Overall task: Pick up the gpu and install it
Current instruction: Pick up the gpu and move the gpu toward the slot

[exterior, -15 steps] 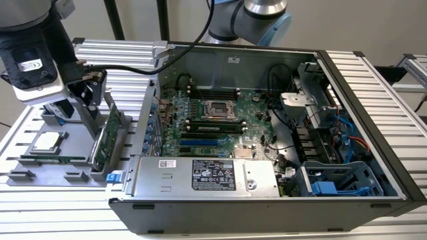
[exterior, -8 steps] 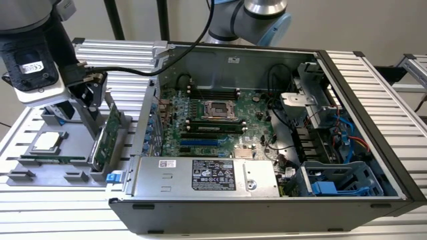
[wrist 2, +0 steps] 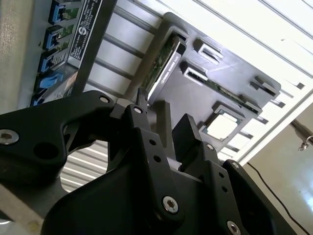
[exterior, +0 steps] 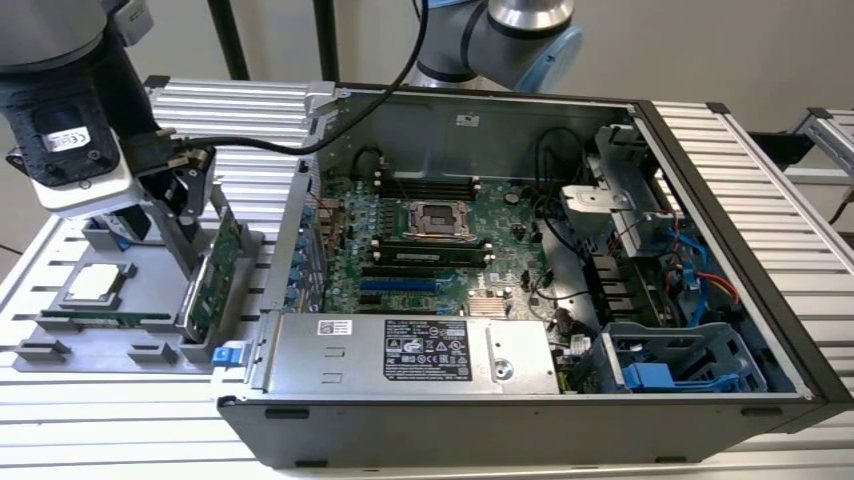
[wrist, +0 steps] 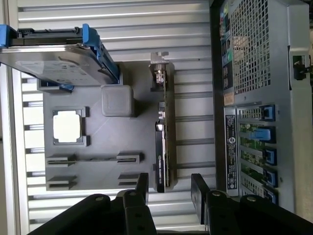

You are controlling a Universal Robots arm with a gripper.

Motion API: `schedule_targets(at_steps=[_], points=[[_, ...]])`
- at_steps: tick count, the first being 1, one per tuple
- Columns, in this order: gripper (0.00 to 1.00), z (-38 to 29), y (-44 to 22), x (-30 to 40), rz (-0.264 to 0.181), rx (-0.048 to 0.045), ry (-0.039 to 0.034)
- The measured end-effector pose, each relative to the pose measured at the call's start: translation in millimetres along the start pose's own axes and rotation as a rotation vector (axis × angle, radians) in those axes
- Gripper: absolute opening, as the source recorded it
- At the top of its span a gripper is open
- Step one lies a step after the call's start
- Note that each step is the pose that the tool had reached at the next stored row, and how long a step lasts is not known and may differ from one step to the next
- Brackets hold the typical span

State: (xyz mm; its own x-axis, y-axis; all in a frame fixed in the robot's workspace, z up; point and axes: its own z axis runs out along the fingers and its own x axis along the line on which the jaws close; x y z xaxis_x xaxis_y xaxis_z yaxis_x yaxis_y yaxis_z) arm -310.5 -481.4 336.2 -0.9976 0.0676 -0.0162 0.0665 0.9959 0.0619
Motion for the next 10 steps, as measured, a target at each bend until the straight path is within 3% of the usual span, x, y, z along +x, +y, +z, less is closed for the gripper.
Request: schedule_targets(at_steps=[10], points=[[1.0, 3.3, -0.2, 0.0, 0.0, -0.0001, 0.0]])
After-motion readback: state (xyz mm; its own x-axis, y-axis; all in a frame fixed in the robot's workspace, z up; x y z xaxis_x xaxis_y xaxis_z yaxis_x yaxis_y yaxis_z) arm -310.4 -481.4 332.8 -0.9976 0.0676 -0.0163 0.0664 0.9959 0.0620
